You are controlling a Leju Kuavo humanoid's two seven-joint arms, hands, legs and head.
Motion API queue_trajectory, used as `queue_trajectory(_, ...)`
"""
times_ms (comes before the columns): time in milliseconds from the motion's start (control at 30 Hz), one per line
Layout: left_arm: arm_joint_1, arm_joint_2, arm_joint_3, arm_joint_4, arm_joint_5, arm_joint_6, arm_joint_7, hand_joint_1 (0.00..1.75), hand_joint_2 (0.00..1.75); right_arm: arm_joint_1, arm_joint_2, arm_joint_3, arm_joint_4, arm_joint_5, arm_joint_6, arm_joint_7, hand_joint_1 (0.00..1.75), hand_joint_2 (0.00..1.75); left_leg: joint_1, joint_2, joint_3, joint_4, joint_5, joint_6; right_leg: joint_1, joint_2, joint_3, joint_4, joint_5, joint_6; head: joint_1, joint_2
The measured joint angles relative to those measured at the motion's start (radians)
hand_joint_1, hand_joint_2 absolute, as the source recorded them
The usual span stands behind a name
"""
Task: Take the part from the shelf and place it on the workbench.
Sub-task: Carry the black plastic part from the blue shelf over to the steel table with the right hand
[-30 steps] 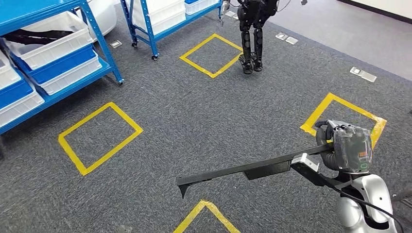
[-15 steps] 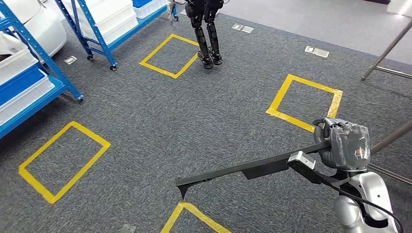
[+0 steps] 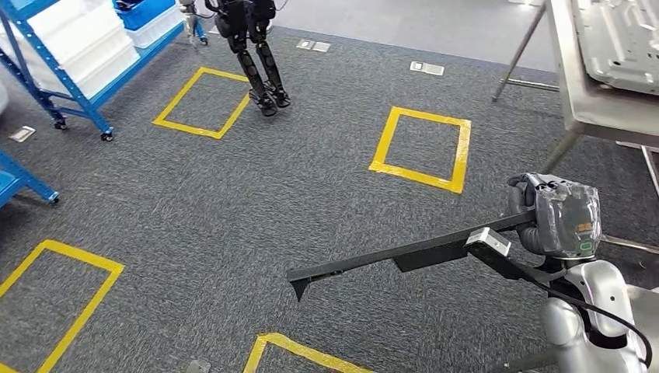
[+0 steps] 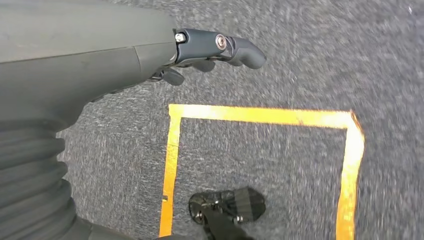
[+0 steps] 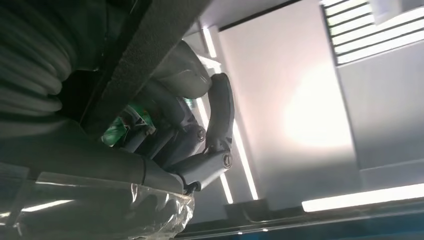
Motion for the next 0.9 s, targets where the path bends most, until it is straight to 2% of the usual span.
queue_trajectory(33, 0.001, -0.001, 0.0, 0.0, 0.0, 0.0, 0.0, 0.0, 1.75, 0.0, 0.0, 0.0, 0.004, 0.0, 0.0, 0.0, 1.75, 1.75, 0.005, 0.016, 0.001, 0.001, -0.003, -0.009, -0.01, -0.006, 0.005, -0.009, 0.008, 0.016, 0.0, 0.0)
queue_trajectory(100, 0.001, -0.001, 0.0, 0.0, 0.0, 0.0, -0.001, 0.0, 1.75, -0.002, 0.0, 0.002, 0.012, 0.0, 0.0, 0.0, 1.75, 1.75, 0.016, 0.045, 0.002, 0.011, -0.014, -0.035, -0.029, -0.036, 0.071, -0.132, 0.055, 0.053, 0.0, 0.0)
queue_trajectory(133, 0.001, 0.001, 0.0, -0.001, 0.0, -0.001, -0.002, 0.0, 1.75, -0.005, 0.001, 0.004, 0.016, 0.0, 0.001, 0.0, 1.75, 1.75, 0.019, 0.057, 0.001, 0.019, -0.022, -0.048, -0.03, -0.055, 0.105, -0.191, 0.075, 0.065, 0.002, 0.0)
queue_trajectory(167, 0.001, 0.003, 0.0, -0.001, 0.0, -0.001, -0.004, 0.0, 1.75, -0.008, 0.001, 0.005, 0.02, 0.001, 0.001, 0.0, 1.75, 1.75, 0.02, 0.068, -0.001, 0.029, -0.031, -0.061, -0.031, -0.066, 0.127, -0.232, 0.086, 0.064, 0.003, 0.0)
queue_trajectory(200, 0.0, 0.004, 0.0, -0.001, 0.0, 0.0, -0.006, 0.0, 1.75, -0.01, 0.001, 0.007, 0.025, 0.002, 0.0, 0.0, 1.75, 1.75, 0.018, 0.077, -0.002, 0.037, -0.039, -0.07, -0.028, -0.07, 0.134, -0.243, 0.088, 0.054, 0.002, 0.0)
queue_trajectory(267, -0.002, 0.003, 0.0, -0.001, 0.0, 0.002, -0.008, 0.0, 1.75, -0.016, 0.0, 0.011, 0.032, 0.006, -0.002, 0.0, 1.75, 1.75, 0.02, 0.094, 0.0, 0.044, -0.047, -0.08, -0.025, -0.048, 0.129, -0.237, 0.085, 0.024, -0.001, 0.0)
queue_trajectory(300, -0.002, 0.002, 0.0, -0.001, 0.001, 0.003, -0.009, 0.0, 1.75, -0.018, 0.0, 0.013, 0.034, 0.006, -0.003, 0.0, 1.75, 1.75, 0.025, 0.09, 0.0, 0.048, -0.053, -0.085, -0.024, -0.038, 0.127, -0.235, 0.085, 0.013, -0.004, 0.0)
queue_trajectory(367, -0.002, -0.001, 0.0, -0.001, 0.001, 0.006, -0.008, 0.0, 1.75, -0.025, 0.0, 0.016, 0.039, 0.006, -0.003, 0.0, 1.75, 1.75, 0.035, 0.046, -0.017, 0.095, -0.092, -0.091, -0.02, -0.017, 0.124, -0.235, 0.088, -0.003, -0.006, 0.0)
queue_trajectory(433, 0.001, -0.002, 0.0, 0.0, 0.002, 0.008, -0.008, 0.0, 1.75, -0.032, 0.0, 0.019, 0.042, 0.005, -0.003, 0.0, 1.75, 1.75, 0.038, -0.009, -0.072, 0.219, -0.164, -0.09, -0.013, 0.003, 0.121, -0.236, 0.091, -0.013, -0.01, 0.0)
queue_trajectory(467, 0.003, -0.002, 0.0, 0.0, 0.003, 0.008, -0.008, 0.0, 1.75, -0.034, 0.001, 0.021, 0.045, 0.005, -0.002, 0.0, 1.75, 1.75, 0.037, -0.019, -0.107, 0.287, -0.193, -0.086, -0.008, 0.014, 0.119, -0.236, 0.093, -0.017, -0.011, 0.0)
queue_trajectory(500, 0.005, -0.002, 0.0, 0.0, 0.005, 0.008, -0.008, 0.0, 1.75, -0.035, 0.002, 0.023, 0.047, 0.005, -0.002, 0.0, 1.75, 1.75, 0.036, -0.024, -0.133, 0.334, -0.205, -0.08, -0.002, 0.027, 0.117, -0.235, 0.094, -0.02, -0.012, 0.0)
queue_trajectory(533, 0.006, -0.002, 0.0, 0.0, 0.006, 0.008, -0.008, 0.0, 1.75, -0.036, 0.002, 0.025, 0.049, 0.005, -0.002, 0.0, 1.75, 1.75, 0.034, -0.027, -0.142, 0.344, -0.195, -0.072, 0.003, 0.04, 0.115, -0.235, 0.096, -0.023, -0.012, 0.0)
queue_trajectory(567, 0.008, -0.002, 0.0, 0.0, 0.008, 0.009, -0.008, 0.0, 1.75, -0.037, 0.003, 0.027, 0.051, 0.005, -0.002, 0.0, 1.75, 1.75, 0.031, -0.032, -0.129, 0.312, -0.167, -0.064, 0.006, 0.053, 0.114, -0.235, 0.098, -0.025, -0.012, 0.0)
queue_trajectory(600, 0.008, -0.002, 0.0, 0.0, 0.008, 0.009, -0.008, 0.0, 1.75, -0.04, 0.003, 0.029, 0.051, 0.005, -0.002, 0.0, 1.75, 1.75, 0.027, -0.047, -0.099, 0.246, -0.127, -0.054, 0.007, 0.067, 0.114, -0.236, 0.101, -0.027, -0.012, 0.0)
queue_trajectory(667, 0.008, 0.0, 0.0, 0.0, 0.009, 0.009, -0.009, 0.0, 1.75, -0.047, 0.003, 0.033, 0.052, 0.006, -0.002, 0.0, 1.75, 1.75, 0.02, -0.096, -0.04, 0.121, -0.07, -0.042, 0.008, 0.09, 0.113, -0.236, 0.106, -0.027, -0.011, 0.0)
queue_trajectory(700, 0.008, 0.0, 0.0, 0.0, 0.009, 0.009, -0.01, 0.0, 1.75, -0.05, 0.004, 0.035, 0.053, 0.006, -0.002, 0.0, 1.75, 1.75, 0.016, -0.111, -0.024, 0.086, -0.057, -0.039, 0.008, 0.101, 0.111, -0.237, 0.11, -0.024, -0.012, 0.0)
queue_trajectory(733, 0.008, 0.001, 0.0, 0.0, 0.009, 0.008, -0.011, 0.0, 1.75, -0.051, 0.004, 0.037, 0.053, 0.007, -0.002, 0.001, 1.75, 1.75, 0.012, -0.114, -0.02, 0.077, -0.057, -0.038, 0.007, 0.111, 0.108, -0.239, 0.114, -0.019, -0.012, 0.0)
queue_trajectory(800, 0.007, 0.0, 0.001, 0.0, 0.009, 0.008, -0.012, 0.0, 1.75, -0.053, 0.001, 0.039, 0.054, 0.01, -0.002, 0.002, 1.75, 1.75, 0.01, -0.085, -0.016, 0.063, -0.044, -0.033, 0.007, 0.128, 0.101, -0.245, 0.123, -0.006, -0.013, 0.0)
queue_trajectory(833, 0.007, 0.0, 0.001, 0.0, 0.009, 0.008, -0.012, 0.0, 1.75, -0.052, -0.002, 0.04, 0.054, 0.012, -0.002, 0.003, 1.75, 1.75, 0.011, -0.072, -0.012, 0.05, -0.034, -0.031, 0.01, 0.116, 0.093, -0.239, 0.121, -0.003, -0.013, 0.0)
queue_trajectory(867, 0.008, -0.001, 0.001, 0.0, 0.009, 0.008, -0.011, 0.0, 1.75, -0.054, -0.004, 0.041, 0.054, 0.014, -0.002, 0.003, 1.75, 1.75, 0.013, -0.057, -0.01, 0.038, -0.024, -0.028, 0.015, 0.091, 0.076, -0.214, 0.106, -0.004, -0.01, 0.0)
queue_trajectory(900, 0.008, -0.001, 0.001, 0.0, 0.009, 0.008, -0.011, 0.0, 1.75, -0.056, -0.006, 0.041, 0.054, 0.015, -0.002, 0.004, 1.75, 1.75, 0.014, -0.041, -0.009, 0.029, -0.016, -0.026, 0.017, 0.059, 0.052, -0.165, 0.081, -0.008, -0.007, 0.0)
